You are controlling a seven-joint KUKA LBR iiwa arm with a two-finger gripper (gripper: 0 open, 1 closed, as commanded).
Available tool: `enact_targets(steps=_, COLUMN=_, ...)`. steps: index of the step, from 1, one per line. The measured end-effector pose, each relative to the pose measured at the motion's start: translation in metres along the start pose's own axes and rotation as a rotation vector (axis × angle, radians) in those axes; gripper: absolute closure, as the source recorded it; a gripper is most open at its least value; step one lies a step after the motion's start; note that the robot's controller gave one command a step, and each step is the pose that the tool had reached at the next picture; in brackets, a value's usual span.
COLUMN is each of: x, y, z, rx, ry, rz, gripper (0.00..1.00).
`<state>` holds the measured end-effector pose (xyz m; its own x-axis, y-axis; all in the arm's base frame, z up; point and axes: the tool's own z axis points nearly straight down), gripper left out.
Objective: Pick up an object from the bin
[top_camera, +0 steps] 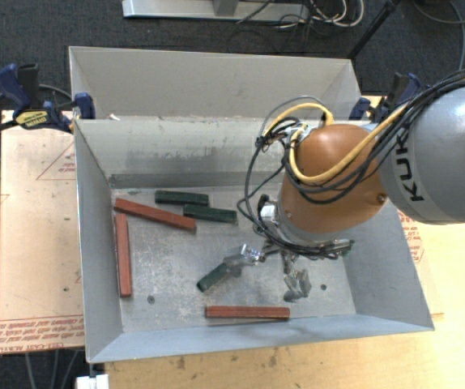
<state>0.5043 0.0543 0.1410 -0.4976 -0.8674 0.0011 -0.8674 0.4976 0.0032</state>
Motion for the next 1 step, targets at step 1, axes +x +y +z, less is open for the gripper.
enact_targets(steps=1, x=-0.0638, y=0.0092, z=0.0658, rx=-0.003, ry=-0.004, rz=0.003, gripper=0.00)
